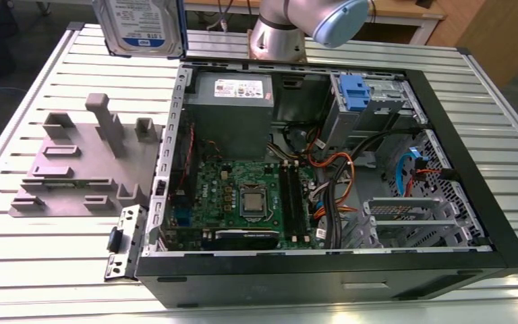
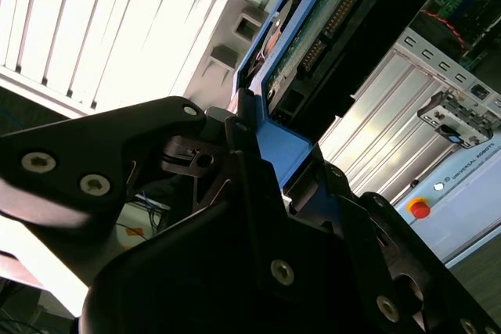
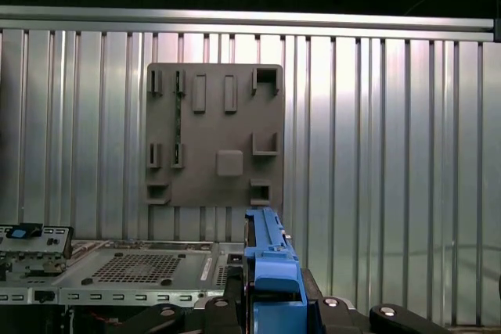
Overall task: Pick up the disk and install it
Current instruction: 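Pick up the disk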
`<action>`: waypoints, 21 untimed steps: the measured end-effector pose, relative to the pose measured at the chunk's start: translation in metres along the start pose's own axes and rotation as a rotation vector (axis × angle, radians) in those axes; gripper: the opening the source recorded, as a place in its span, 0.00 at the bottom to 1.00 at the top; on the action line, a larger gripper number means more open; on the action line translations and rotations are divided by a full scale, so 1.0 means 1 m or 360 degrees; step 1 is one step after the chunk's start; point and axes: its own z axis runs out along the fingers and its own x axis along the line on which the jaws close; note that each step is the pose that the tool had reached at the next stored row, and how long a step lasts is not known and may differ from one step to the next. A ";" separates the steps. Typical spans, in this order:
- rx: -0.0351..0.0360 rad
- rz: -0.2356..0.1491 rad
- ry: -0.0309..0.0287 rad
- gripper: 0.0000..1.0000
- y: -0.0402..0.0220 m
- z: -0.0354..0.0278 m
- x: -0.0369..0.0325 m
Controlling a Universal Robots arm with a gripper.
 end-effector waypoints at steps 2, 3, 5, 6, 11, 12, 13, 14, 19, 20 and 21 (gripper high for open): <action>0.0000 0.0000 0.00000 0.36 -0.0015 0.0000 0.0000; 0.0000 0.0000 0.00000 0.36 -0.0022 0.0000 0.0000; 0.0000 0.0000 -0.00001 0.36 -0.0035 0.0000 0.0000; 0.0000 0.0000 -0.00001 0.36 -0.0042 0.0000 0.0000; 0.0000 0.0000 0.00000 0.36 -0.0070 -0.0001 0.0000; 0.0000 0.0000 -0.00001 0.36 -0.0074 0.0000 0.0000; 0.0000 0.0000 0.00000 0.36 -0.0078 0.0000 0.0000; 0.0000 0.0000 0.00000 0.36 -0.0083 -0.0001 0.0000; 0.0000 0.0000 -0.00001 0.36 -0.0106 0.0000 0.0000; 0.0000 0.0000 0.00000 0.36 -0.0111 0.0000 0.0000; 0.0000 0.0000 -0.00001 0.36 -0.0114 -0.0001 0.0000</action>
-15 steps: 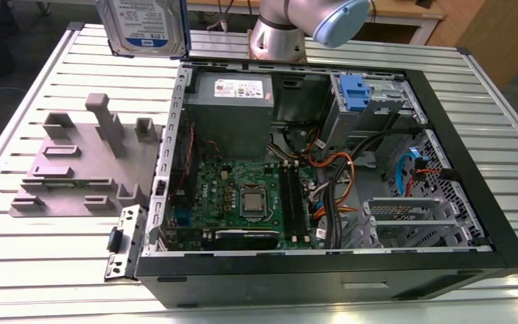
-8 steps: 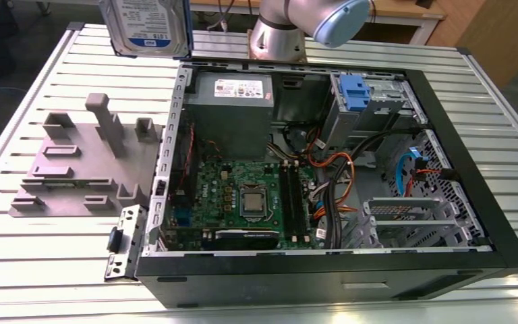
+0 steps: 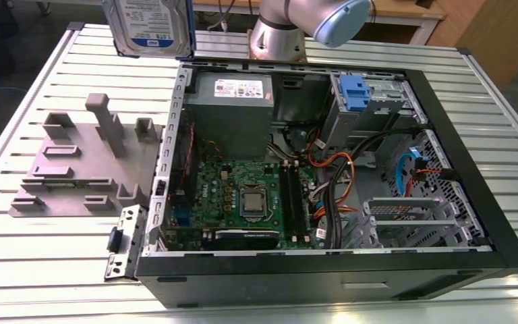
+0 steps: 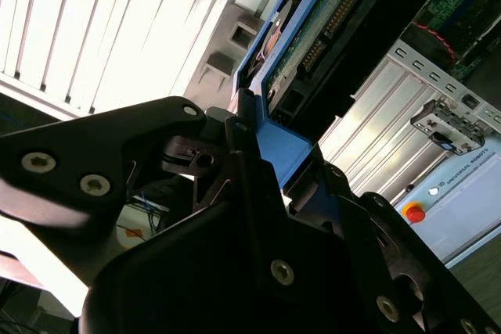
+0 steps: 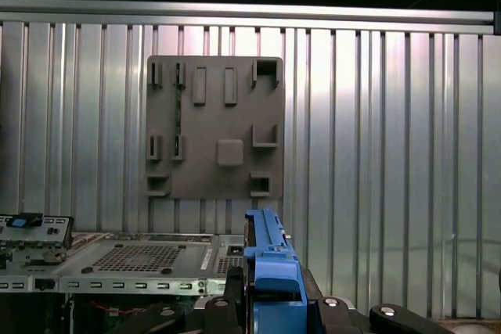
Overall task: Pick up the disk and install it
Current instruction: 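Pick up the disk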
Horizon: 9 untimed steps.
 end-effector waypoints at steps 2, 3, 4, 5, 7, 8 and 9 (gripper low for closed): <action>0.0000 0.0000 0.00001 0.36 -0.0009 0.0000 0.0000; 0.0000 0.0000 0.00001 0.36 -0.0013 0.0000 0.0000; 0.0000 0.0000 0.00000 0.36 -0.0015 0.0000 0.0000; 0.0000 0.0000 0.00000 0.36 -0.0018 0.0000 0.0000; 0.0000 0.0000 0.00001 0.36 -0.0027 0.0000 0.0000; 0.0000 0.0000 0.00000 0.36 -0.0032 0.0000 0.0000; 0.0000 0.0000 0.00001 0.36 -0.0035 0.0000 0.0000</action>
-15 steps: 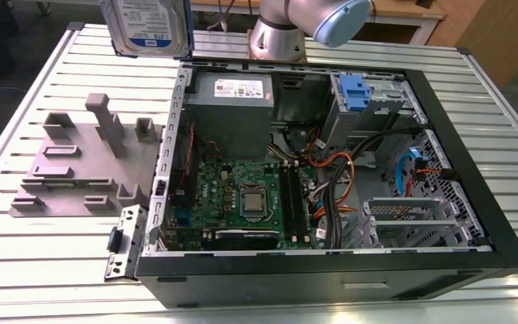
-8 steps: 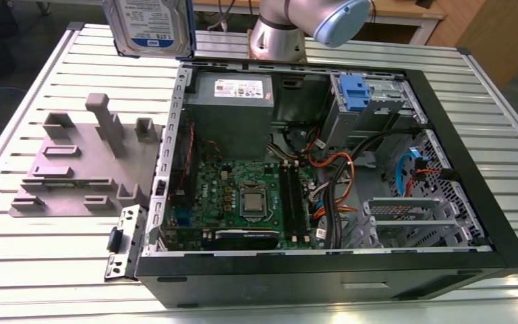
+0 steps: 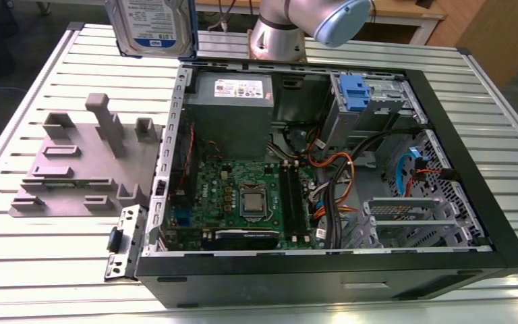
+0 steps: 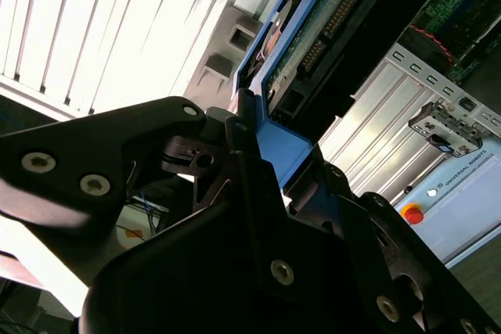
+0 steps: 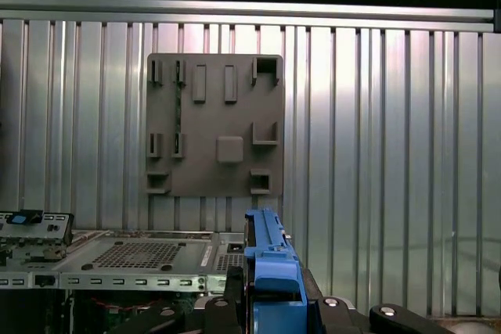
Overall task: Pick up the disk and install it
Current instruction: 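Pick up the disk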
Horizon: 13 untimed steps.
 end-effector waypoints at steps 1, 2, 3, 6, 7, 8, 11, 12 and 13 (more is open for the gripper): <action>0.0000 0.0000 -0.00001 0.36 -0.0002 0.0000 0.0000; 0.0000 0.0000 -0.00001 0.36 -0.0004 0.0000 0.0000; 0.0000 0.0000 -0.00001 0.36 -0.0007 0.0000 0.0000; 0.0000 0.0000 0.00000 0.36 -0.0013 0.0000 0.0000; 0.0000 0.0000 0.00000 0.36 -0.0015 0.0000 0.0000; 0.0000 0.0000 0.00000 0.36 -0.0018 0.0000 0.0000; 0.0000 0.0000 -0.00001 0.36 -0.0026 0.0000 0.0000; 0.0000 0.0000 -0.00001 0.36 -0.0027 0.0000 0.0000; 0.0000 0.0000 -0.00001 0.36 -0.0029 0.0000 0.0000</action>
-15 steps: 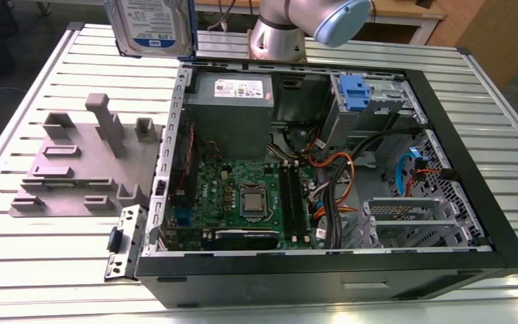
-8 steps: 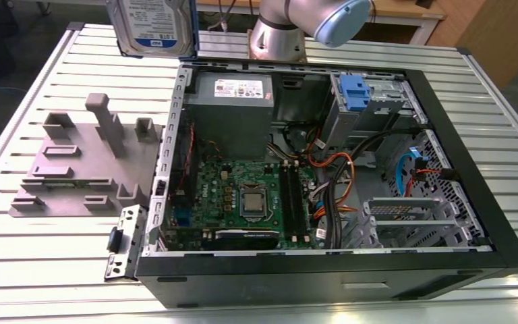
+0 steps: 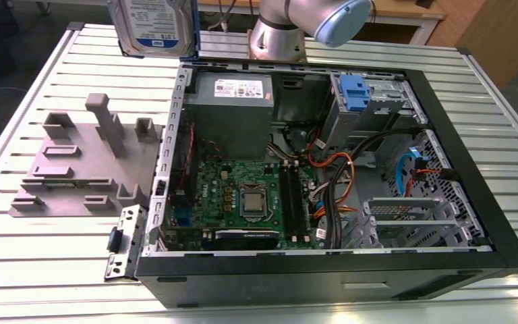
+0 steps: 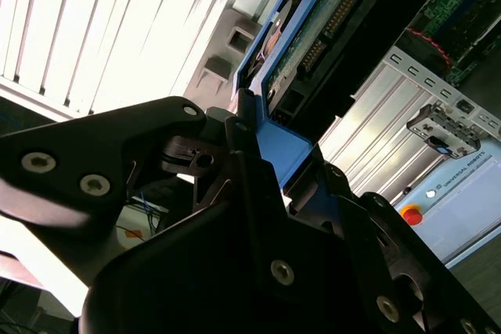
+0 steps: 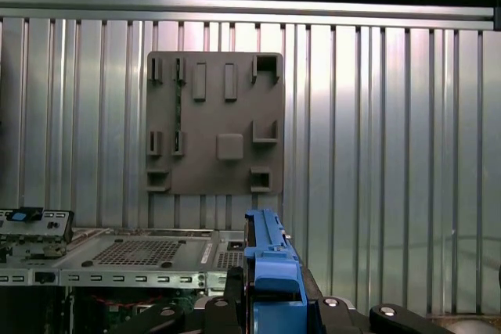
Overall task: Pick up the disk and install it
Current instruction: 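Pick up the disk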
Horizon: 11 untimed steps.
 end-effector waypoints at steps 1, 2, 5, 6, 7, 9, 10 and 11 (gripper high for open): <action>0.0000 0.0000 0.00000 0.36 -0.0003 0.0000 0.0000; 0.0000 0.0000 0.00000 0.36 -0.0007 0.0000 0.0000; 0.0000 0.0000 0.00000 0.36 -0.0012 0.0000 0.0000; 0.0000 0.0000 0.00001 0.36 -0.0014 0.0000 0.0000; 0.0000 0.0000 0.00000 0.36 -0.0016 0.0000 0.0000; 0.0000 0.0000 0.00001 0.36 -0.0026 0.0000 0.0000; 0.0000 0.0000 0.00000 0.36 -0.0026 0.0000 0.0000; 0.0000 0.0000 0.00000 0.36 -0.0027 0.0000 0.0000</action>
